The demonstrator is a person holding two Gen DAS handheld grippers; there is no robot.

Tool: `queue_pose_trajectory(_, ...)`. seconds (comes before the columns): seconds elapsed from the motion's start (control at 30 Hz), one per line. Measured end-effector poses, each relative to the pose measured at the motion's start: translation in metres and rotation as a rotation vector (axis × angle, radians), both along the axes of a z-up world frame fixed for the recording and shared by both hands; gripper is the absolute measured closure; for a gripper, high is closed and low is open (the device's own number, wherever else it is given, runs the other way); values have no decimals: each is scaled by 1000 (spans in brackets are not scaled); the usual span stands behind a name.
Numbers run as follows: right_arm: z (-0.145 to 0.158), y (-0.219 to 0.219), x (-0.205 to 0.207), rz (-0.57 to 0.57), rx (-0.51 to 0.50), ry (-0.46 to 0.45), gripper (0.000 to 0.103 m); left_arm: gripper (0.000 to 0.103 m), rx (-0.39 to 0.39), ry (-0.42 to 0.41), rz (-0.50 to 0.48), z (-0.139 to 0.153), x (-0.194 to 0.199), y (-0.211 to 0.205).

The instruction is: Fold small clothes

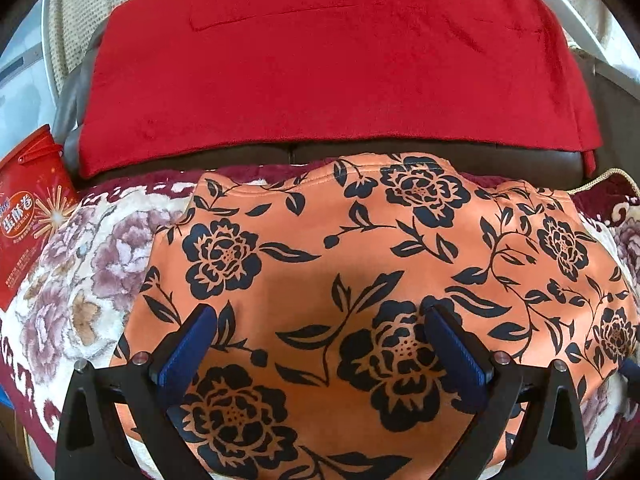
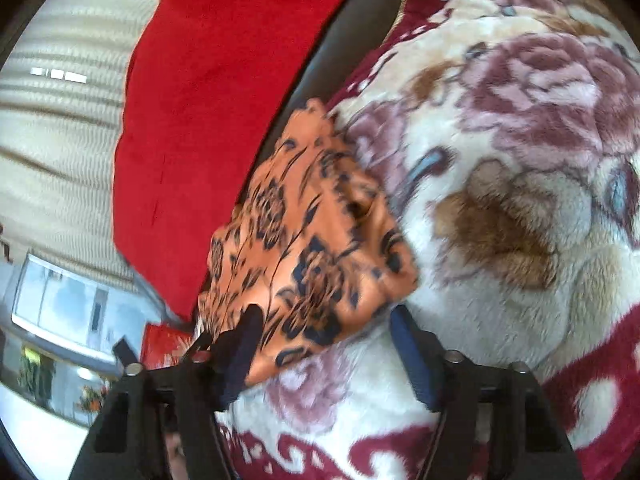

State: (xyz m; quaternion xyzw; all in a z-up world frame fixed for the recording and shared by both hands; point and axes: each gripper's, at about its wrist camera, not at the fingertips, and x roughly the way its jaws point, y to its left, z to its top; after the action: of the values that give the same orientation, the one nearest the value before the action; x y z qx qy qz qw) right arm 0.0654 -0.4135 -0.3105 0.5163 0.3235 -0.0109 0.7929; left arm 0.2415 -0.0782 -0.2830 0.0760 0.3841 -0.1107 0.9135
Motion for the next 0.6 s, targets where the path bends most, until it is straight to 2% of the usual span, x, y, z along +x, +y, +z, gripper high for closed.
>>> queue_pose_trajectory(0.1,-7,-5,7,-45,18,-17,44,0,47,36,-12,-11,4,-7)
queue_pose_trajectory(0.23,-12,-1,17,-78,3,-60,49,0,42,30,-18,-7,2,-6)
queue_pose_trajectory(0.43,-12,14,39,-83,-77,-70,49,0,55,31,-25,-9,2,-3)
queue_pose_trajectory(0.47,-10,15,40,-82,-92,-71,53,0,56,31,-25,-9,4,-1)
queue_pose_trajectory(0.5,-10,16,41,-82,-105,-67,69,0,58,28,-23,-8,4,0)
queue_pose_trajectory(0.6,-16,21,47,-88,-129,-35,77,0,51,0,4,-1,3,9)
